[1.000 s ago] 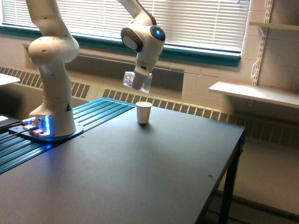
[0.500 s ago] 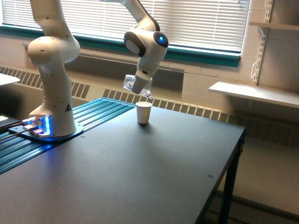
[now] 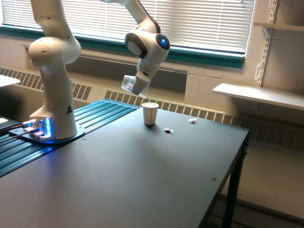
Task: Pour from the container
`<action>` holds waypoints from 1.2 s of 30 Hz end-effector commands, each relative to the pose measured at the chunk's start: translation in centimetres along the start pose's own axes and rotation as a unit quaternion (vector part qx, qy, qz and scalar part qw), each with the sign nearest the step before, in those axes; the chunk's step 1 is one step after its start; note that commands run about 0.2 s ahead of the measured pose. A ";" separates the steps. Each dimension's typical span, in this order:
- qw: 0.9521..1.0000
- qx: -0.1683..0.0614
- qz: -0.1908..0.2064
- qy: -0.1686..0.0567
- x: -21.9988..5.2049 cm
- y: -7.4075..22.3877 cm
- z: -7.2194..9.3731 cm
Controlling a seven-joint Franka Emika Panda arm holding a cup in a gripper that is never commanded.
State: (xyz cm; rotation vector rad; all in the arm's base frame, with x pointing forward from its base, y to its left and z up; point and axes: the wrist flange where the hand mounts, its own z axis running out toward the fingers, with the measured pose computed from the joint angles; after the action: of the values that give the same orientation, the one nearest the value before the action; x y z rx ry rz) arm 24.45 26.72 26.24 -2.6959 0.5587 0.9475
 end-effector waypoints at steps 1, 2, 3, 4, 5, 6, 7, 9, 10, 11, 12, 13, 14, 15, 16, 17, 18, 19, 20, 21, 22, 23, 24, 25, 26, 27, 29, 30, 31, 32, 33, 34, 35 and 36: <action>1.000 -0.010 0.007 -0.004 -0.3 0.5 1.0; 1.000 -0.010 0.007 -0.004 -0.3 0.6 1.0; 1.000 -0.011 0.006 -0.004 -0.3 0.6 1.0; 1.000 -0.010 0.007 -0.005 -0.3 0.6 1.0; 1.000 -0.008 0.007 -0.006 -0.3 0.5 1.0; 1.000 -0.007 0.007 -0.006 -0.3 0.5 1.0; 1.000 -0.007 0.007 -0.006 -0.3 0.5 1.0; 1.000 -0.003 0.010 -0.011 -0.2 0.5 1.0; 1.000 -0.001 0.013 -0.011 -0.2 0.5 0.9; 1.000 0.001 0.015 -0.011 -0.1 0.5 0.9; 1.000 0.003 0.018 -0.012 0.0 0.5 0.7; 1.000 0.005 0.019 -0.012 0.1 0.5 0.6; 1.000 0.007 0.021 -0.011 0.2 0.5 0.5; 1.000 0.008 0.022 -0.010 0.3 0.4 0.4; 1.000 0.012 0.024 -0.011 0.4 0.4 0.3; 0.999 0.015 0.026 -0.012 0.5 0.4 0.1; 0.999 0.016 0.028 -0.013 0.6 0.3 0.1; 0.999 0.016 0.031 -0.015 0.6 0.3 0.0; 0.999 0.018 0.033 -0.017 0.8 0.3 -0.1; 0.999 0.020 0.034 -0.019 0.9 0.3 -0.2; 0.999 0.021 0.037 -0.019 1.0 0.3 -0.2; 0.999 0.021 0.040 -0.020 1.1 0.3 -0.2; 0.999 0.021 0.043 -0.021 1.2 0.3 -0.3; 0.999 0.022 0.044 -0.022 1.3 0.3 -0.3; 0.998 0.024 0.046 -0.023 1.4 0.3 -0.3; 0.998 0.023 0.048 -0.023 1.4 0.3 -0.3; 0.998 0.022 0.052 -0.025 1.5 0.3 -0.3; 0.998 0.022 0.053 -0.027 1.5 0.3 -0.2; 0.998 0.022 0.055 -0.029 1.6 0.4 -0.1; 0.998 0.022 0.056 -0.030 1.6 0.4 -0.1; 0.998 0.023 0.056 -0.030 1.7 0.4 0.0; 0.998 0.023 0.056 -0.031 1.7 0.3 0.0; 0.997 0.023 0.059 -0.033 1.8 0.4 0.0; 0.997 0.025 0.062 -0.038 1.9 0.5 0.1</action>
State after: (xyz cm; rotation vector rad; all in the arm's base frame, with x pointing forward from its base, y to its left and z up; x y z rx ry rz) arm 25.36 25.84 25.07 -2.6233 0.6885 1.0128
